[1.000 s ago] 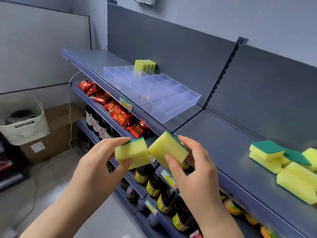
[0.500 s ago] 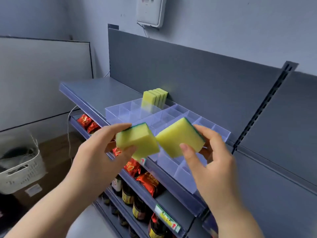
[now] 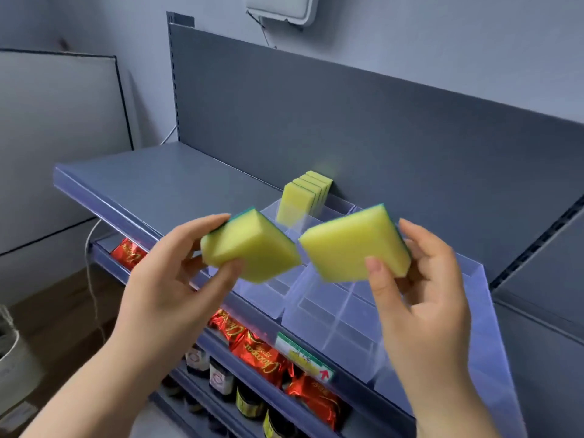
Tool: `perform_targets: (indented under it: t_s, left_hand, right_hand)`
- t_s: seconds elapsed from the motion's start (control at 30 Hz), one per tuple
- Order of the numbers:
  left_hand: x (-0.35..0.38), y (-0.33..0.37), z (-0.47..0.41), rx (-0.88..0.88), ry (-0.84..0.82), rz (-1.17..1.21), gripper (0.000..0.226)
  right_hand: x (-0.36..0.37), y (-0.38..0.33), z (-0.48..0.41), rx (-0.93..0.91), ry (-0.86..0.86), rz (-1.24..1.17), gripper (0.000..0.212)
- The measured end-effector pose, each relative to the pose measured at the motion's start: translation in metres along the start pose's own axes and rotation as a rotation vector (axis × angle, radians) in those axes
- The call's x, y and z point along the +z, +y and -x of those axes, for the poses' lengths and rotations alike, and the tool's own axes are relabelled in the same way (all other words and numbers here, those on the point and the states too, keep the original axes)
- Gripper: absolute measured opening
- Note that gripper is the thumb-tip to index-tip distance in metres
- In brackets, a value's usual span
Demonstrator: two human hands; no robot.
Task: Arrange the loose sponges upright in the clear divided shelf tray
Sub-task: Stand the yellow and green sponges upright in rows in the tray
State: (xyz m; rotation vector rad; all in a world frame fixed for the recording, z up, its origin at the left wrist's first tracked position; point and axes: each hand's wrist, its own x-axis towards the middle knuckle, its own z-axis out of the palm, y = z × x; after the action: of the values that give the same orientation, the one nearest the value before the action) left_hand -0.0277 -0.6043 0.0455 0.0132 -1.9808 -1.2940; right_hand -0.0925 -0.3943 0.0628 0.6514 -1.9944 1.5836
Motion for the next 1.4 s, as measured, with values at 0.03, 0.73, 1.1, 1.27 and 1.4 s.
perform_targets:
  t_s: [0.03,0.73,1.1,1.27,1.4]
  left_hand:
    - [-0.008,-0.010,-0.012,0.005,-0.027,0.012,0.045]
    - [-0.024,-0.126,-0.157,0.154,-0.488,0.175,0.040]
    - [0.000,-0.133,-0.190,0.316,-0.480,0.042,0.041]
    - [-0.002,-0.147,-0.196,0.265,-0.385,0.048,0.043]
    - [-0.003,-0.152,-0.204,0.259,-0.370,0.069,0.043]
  right_hand:
    - [0.013,0.001,-0.001,0.017,0.029,0.012,0.039]
    - [0.121,-0.009,-0.025,0.257,0.303,0.357,0.032]
    - [0.108,0.012,-0.105,0.119,0.006,0.564,0.033]
    - [0.122,0.031,-0.127,0.129,-0.103,0.602,0.032]
    - [0.130,0.044,-0.134,0.190,-0.170,0.640,0.032]
